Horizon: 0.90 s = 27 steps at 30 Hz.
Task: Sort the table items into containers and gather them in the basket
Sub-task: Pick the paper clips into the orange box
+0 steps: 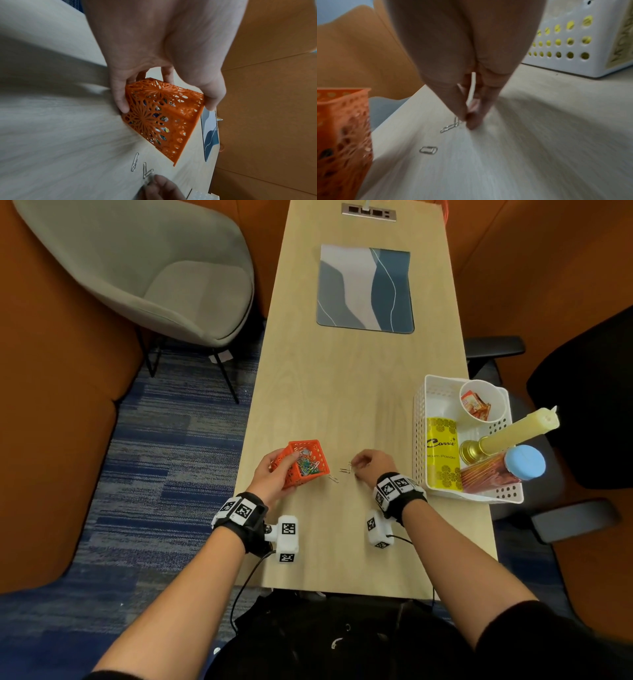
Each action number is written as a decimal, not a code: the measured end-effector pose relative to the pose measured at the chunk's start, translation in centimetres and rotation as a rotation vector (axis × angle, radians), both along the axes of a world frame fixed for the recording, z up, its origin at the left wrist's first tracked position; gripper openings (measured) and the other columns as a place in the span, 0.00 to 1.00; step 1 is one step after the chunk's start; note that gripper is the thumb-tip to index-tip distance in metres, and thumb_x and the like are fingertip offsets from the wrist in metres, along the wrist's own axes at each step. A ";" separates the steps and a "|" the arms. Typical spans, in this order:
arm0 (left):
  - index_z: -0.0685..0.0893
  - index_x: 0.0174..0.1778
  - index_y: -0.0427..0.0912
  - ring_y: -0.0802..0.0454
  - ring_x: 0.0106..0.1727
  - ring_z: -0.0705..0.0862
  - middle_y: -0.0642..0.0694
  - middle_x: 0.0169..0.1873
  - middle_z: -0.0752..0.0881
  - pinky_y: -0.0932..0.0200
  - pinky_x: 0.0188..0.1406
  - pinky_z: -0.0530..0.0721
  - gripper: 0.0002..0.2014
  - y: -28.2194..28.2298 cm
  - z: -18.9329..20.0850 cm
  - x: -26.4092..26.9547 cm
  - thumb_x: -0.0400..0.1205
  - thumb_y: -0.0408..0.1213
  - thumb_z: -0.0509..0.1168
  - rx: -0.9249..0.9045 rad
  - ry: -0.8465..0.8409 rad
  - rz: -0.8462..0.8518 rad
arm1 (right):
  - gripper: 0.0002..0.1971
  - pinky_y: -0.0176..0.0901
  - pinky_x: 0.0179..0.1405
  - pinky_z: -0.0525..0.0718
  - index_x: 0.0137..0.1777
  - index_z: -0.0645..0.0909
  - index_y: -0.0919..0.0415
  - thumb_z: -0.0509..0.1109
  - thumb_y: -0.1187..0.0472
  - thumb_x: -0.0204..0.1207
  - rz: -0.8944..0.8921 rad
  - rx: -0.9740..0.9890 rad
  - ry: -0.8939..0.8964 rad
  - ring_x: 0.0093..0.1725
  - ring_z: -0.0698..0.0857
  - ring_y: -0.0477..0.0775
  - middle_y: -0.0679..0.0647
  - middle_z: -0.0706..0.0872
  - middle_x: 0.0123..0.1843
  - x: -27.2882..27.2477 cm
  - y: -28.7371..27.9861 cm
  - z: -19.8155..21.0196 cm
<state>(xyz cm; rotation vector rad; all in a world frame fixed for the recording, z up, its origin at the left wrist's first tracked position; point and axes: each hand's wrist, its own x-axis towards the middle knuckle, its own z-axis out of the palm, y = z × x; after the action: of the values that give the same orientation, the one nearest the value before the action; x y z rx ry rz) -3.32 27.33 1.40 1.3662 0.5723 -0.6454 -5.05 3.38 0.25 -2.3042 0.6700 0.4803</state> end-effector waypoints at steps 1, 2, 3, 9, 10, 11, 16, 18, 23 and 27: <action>0.81 0.62 0.56 0.45 0.62 0.88 0.42 0.62 0.87 0.51 0.47 0.90 0.19 0.1 0.0 0.0 0.77 0.51 0.76 -0.001 -0.002 0.006 | 0.13 0.39 0.39 0.87 0.38 0.87 0.54 0.67 0.74 0.71 -0.054 0.019 -0.065 0.37 0.88 0.53 0.54 0.89 0.36 0.0 -0.4 0.2; 0.81 0.62 0.56 0.45 0.62 0.88 0.42 0.62 0.87 0.50 0.48 0.90 0.19 0.2 0.0 0.0 0.77 0.51 0.76 -0.003 -0.003 0.012 | 0.14 0.44 0.39 0.90 0.37 0.87 0.54 0.65 0.73 0.72 -0.133 0.027 -0.126 0.34 0.88 0.55 0.57 0.90 0.36 -0.1 -0.9 0.3; 0.81 0.62 0.56 0.45 0.62 0.88 0.42 0.62 0.87 0.49 0.49 0.90 0.19 0.3 -0.1 0.0 0.77 0.51 0.76 -0.003 -0.003 0.019 | 0.15 0.46 0.37 0.90 0.37 0.86 0.55 0.63 0.73 0.74 -0.198 0.011 -0.160 0.30 0.87 0.55 0.60 0.90 0.37 -0.3 -1.5 0.5; 0.81 0.66 0.54 0.44 0.62 0.88 0.42 0.62 0.87 0.49 0.50 0.90 0.21 0.6 -0.1 0.3 0.78 0.51 0.76 -0.008 -0.006 0.049 | 0.19 0.43 0.59 0.83 0.61 0.85 0.63 0.78 0.62 0.70 -0.024 -0.109 0.025 0.53 0.86 0.57 0.58 0.87 0.52 -0.6 -1.3 0.5; 0.81 0.65 0.54 0.44 0.62 0.88 0.42 0.62 0.87 0.50 0.48 0.90 0.21 0.5 -0.1 0.3 0.78 0.50 0.76 -0.008 -0.007 0.047 | 0.23 0.46 0.60 0.82 0.63 0.84 0.64 0.80 0.57 0.69 0.045 -0.122 0.016 0.55 0.84 0.58 0.60 0.85 0.55 -0.4 -0.3 0.5; 0.81 0.66 0.54 0.44 0.61 0.89 0.42 0.62 0.88 0.51 0.46 0.90 0.21 0.5 -0.1 0.4 0.78 0.50 0.76 -0.010 -0.008 0.044 | 0.26 0.46 0.60 0.81 0.63 0.83 0.65 0.81 0.53 0.67 0.120 -0.158 0.006 0.56 0.83 0.60 0.61 0.83 0.57 -0.1 0.9 0.4; 0.81 0.67 0.53 0.45 0.59 0.90 0.43 0.60 0.89 0.51 0.45 0.89 0.23 0.9 0.0 0.5 0.77 0.51 0.76 -0.005 -0.014 0.056 | 0.29 0.48 0.62 0.80 0.59 0.81 0.66 0.78 0.43 0.69 0.366 -0.369 0.009 0.59 0.79 0.60 0.59 0.74 0.63 -0.8 5.4 -0.7; 0.81 0.66 0.54 0.45 0.59 0.90 0.43 0.59 0.90 0.51 0.46 0.89 0.22 1.2 0.0 0.6 0.78 0.51 0.76 -0.007 -0.017 0.061 | 0.22 0.47 0.63 0.78 0.61 0.81 0.67 0.73 0.49 0.77 0.395 -0.411 -0.018 0.61 0.78 0.60 0.60 0.74 0.65 -1.2 6.0 -1.1; 0.81 0.65 0.55 0.46 0.59 0.90 0.44 0.59 0.90 0.48 0.51 0.90 0.23 1.9 -0.2 0.7 0.76 0.52 0.77 -0.011 -0.015 0.070 | 0.11 0.46 0.54 0.79 0.56 0.86 0.67 0.63 0.66 0.84 0.479 -0.441 -0.030 0.56 0.82 0.61 0.61 0.80 0.60 -1.2 5.6 -1.0; 0.81 0.66 0.55 0.45 0.59 0.90 0.43 0.60 0.89 0.50 0.47 0.90 0.23 1.6 -0.2 0.8 0.76 0.52 0.77 -0.012 -0.016 0.062 | 0.11 0.46 0.48 0.81 0.52 0.89 0.68 0.64 0.70 0.80 0.472 -0.445 -0.017 0.51 0.86 0.63 0.63 0.85 0.52 -0.3 5.0 -0.6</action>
<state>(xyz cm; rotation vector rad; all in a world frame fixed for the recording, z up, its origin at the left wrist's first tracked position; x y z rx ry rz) -2.56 28.93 1.17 1.3363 0.5946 -0.5865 -5.31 8.41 -0.37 -2.9016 0.2274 0.5663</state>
